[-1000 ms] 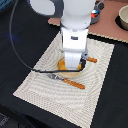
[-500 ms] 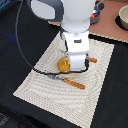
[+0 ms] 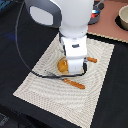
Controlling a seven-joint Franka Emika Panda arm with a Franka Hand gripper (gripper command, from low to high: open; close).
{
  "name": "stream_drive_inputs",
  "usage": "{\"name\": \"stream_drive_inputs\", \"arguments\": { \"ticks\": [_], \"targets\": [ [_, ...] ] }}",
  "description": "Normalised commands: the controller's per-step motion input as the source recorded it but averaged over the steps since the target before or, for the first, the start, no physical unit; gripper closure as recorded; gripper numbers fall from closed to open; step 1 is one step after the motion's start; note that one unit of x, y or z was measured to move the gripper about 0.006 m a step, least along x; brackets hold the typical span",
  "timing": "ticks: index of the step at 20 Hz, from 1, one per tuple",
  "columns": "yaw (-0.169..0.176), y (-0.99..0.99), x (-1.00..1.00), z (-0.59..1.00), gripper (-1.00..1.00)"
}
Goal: Interact with the objects in diverse but meaningful ways.
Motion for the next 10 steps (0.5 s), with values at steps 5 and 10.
{"name": "stream_drive_inputs", "arguments": {
  "ticks": [5, 10],
  "targets": [
    [0.039, 0.07, 0.00, -0.22, -1.00],
    [0.033, 0.05, 0.00, -0.17, 1.00]
  ]
}}
